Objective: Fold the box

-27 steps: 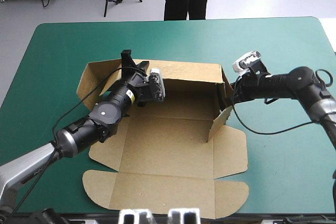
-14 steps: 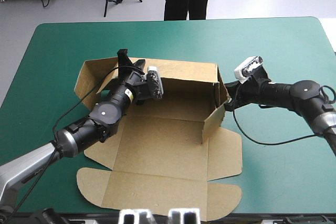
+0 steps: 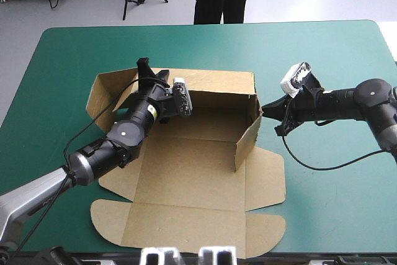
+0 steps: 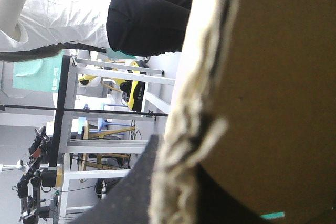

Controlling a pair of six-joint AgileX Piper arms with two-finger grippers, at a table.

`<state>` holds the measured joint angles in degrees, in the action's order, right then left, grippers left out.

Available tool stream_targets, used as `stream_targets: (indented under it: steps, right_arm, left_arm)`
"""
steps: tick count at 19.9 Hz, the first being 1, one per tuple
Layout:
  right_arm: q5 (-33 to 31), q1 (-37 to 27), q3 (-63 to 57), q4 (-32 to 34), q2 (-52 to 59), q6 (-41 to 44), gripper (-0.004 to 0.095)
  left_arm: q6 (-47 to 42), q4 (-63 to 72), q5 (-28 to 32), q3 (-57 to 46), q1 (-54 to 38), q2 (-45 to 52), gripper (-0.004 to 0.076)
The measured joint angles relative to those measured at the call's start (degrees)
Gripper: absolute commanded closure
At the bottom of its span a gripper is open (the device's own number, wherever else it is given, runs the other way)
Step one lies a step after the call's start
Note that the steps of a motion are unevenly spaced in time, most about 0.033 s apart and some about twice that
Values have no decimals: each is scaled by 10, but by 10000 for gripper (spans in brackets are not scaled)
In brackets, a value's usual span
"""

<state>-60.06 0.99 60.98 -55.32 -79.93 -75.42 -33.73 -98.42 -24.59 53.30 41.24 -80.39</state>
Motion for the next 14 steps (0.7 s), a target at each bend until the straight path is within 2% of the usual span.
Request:
stream_targets:
  steps: [2,4,5,7,8,9,12,14]
  right_arm:
    - [13,0,-16,2,0,-3,846]
    - [19,0,-27,24,0,-5,605]
    - [18,-1,-27,30,0,-6,353]
    - [9,-1,-28,34,0,-7,77]
    - [-2,-1,-28,35,0,-6,33]
    - [-10,1,-28,35,0,-7,40]
    - [-9,26,-28,34,0,-11,114]
    - [12,51,-28,33,0,-11,129]
  left_arm:
    - [-1,0,0,0,0,0,732]
    - [-1,0,1,0,0,0,732]
    - [-1,0,1,0,0,0,732]
    - [-1,0,1,0,0,0,732]
    - [-1,0,2,0,0,0,731]
    - [-1,0,3,0,0,0,731]
    - [8,0,5,0,0,-1,731]
    - [10,0,-5,5,4,-9,731]
